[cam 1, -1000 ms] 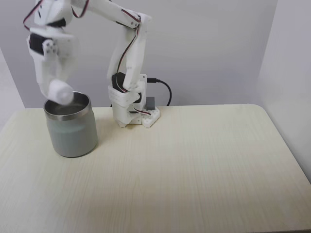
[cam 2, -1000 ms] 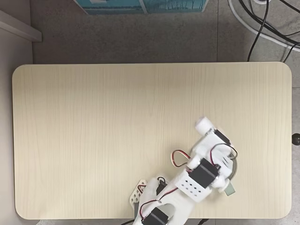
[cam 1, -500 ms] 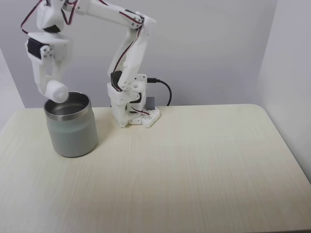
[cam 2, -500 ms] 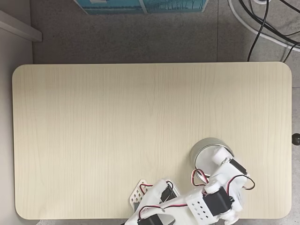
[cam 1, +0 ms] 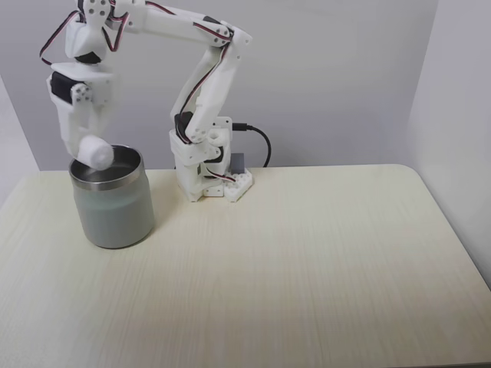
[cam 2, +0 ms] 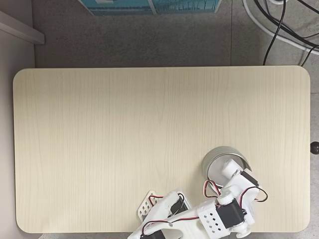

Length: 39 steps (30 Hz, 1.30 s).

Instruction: Grasp a dressing and put it in the cup.

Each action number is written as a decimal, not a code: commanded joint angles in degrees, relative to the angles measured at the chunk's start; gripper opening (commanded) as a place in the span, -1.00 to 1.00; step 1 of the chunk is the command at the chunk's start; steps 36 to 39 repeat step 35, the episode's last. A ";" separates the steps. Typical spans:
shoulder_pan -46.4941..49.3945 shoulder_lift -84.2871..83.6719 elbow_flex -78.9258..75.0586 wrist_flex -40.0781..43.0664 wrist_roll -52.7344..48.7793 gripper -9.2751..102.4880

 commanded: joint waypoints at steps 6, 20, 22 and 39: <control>0.53 -2.37 -1.05 0.70 1.14 -0.42; 0.18 0.44 -3.43 -0.79 0.26 -0.43; 0.18 1.41 -3.60 -1.05 0.26 -0.43; -0.53 1.14 -4.66 -1.93 -0.09 -0.44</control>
